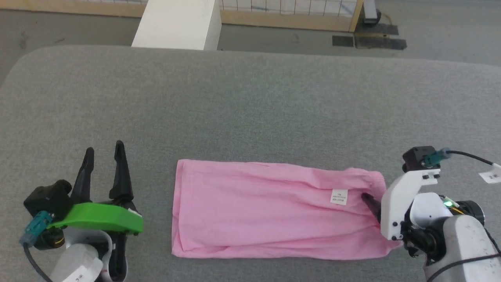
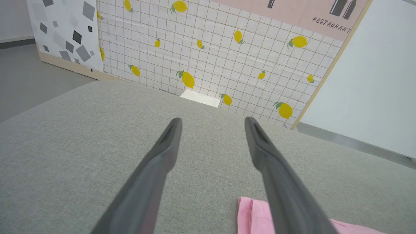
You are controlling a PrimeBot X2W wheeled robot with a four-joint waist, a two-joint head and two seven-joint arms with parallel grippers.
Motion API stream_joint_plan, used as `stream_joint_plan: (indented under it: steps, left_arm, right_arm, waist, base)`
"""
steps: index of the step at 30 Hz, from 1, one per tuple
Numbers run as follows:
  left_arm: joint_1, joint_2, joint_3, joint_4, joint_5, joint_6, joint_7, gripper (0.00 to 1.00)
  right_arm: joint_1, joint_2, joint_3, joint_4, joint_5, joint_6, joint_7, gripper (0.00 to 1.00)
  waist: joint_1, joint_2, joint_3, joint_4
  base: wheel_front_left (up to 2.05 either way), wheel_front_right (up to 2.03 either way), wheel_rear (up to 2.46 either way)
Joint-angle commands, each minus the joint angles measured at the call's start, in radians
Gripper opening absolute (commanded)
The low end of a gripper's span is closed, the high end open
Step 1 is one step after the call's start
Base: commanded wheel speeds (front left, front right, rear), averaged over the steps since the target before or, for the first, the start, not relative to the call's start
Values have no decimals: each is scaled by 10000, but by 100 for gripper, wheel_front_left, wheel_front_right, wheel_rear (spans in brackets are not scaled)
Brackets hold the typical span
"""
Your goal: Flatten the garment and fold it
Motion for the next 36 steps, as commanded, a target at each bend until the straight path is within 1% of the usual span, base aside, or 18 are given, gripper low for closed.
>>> stream_joint_plan:
  steps: [1, 5, 6, 7, 8, 11, 15, 20, 23, 26, 28, 31, 33, 36]
  left_arm:
    - [-174, -91, 4, 81, 175, -58, -64, 100]
    - [-245, -244, 76, 202, 341, -151, -100, 100]
    - [-239, -247, 90, 256, 388, -173, -104, 100]
    - [-241, -243, 108, 277, 439, -192, -107, 100]
    - [-240, -259, 140, 298, 471, -218, -111, 100]
    - [-236, -236, 178, 373, 613, -266, -116, 100]
    - [-225, -225, 246, 466, 842, -254, -120, 100]
    - [-208, -206, 208, 497, 1102, -263, -122, 100]
    - [-223, -165, 151, 526, 1228, -256, -122, 100]
    - [-233, -87, 86, 600, 1341, -229, -99, 100]
    - [-243, -65, 23, 654, 1393, -213, -58, 100]
    - [-218, 21, -126, 705, 1583, -126, 69, 100]
    - [-187, 59, -214, 735, 1665, -76, 178, 100]
    - [-141, 110, -329, 736, 1741, -19, 372, 100]
  right_arm:
    - [-185, 25, 43, 253, -218, -13, 144, 100]
    - [-374, 47, 211, 868, -439, -13, 691, 100]
    - [-398, 51, 239, 968, -437, -13, 831, 40]
    - [-420, 54, 249, 1018, -415, -13, 907, 24]
    - [-445, 56, 255, 1039, -372, -13, 954, 0]
    - [-516, 19, 12, 982, -299, -13, 993, 0]
    - [-664, -256, -764, 881, -509, -13, 932, 0]
    - [-828, -761, -1990, 792, -1021, -13, 1029, 0]
    - [-887, -981, -2557, 733, -1354, -13, 1168, 0]
    - [-919, -1166, -2764, 712, -1616, -13, 1337, 0]
    - [-908, -1281, -2746, 584, -1786, -13, 1436, 0]
    - [-832, -1368, -2392, 236, -1616, -13, 1754, 0]
    - [-608, -1469, -1917, -157, -1348, -13, 2279, 0]
    - [-231, -1612, -1241, -1021, -560, -13, 3312, 0]
  waist:
    - [0, 71, 181, 124]
    - [0, 71, 297, 183]
    - [0, 71, 307, 186]
    - [0, 71, 319, 184]
    - [0, 71, 325, 179]
    - [0, 71, 321, 142]
    - [0, 71, 259, 73]
    - [0, 71, 221, -19]
    - [0, 71, 215, -66]
    - [0, 71, 181, -111]
    - [0, 71, 149, -118]
    - [0, 71, 55, -136]
    - [0, 71, -47, -130]
    - [0, 71, -128, -115]
  base:
    - [0, 0, 0]
    - [0, 0, 0]
    - [0, 0, 0]
    - [0, 0, 0]
    - [0, 0, 0]
    - [0, 0, 0]
    - [0, 0, 0]
    - [0, 0, 0]
    - [0, 0, 0]
    - [0, 0, 0]
    - [0, 0, 0]
    - [0, 0, 0]
    - [0, 0, 0]
    - [0, 0, 0]
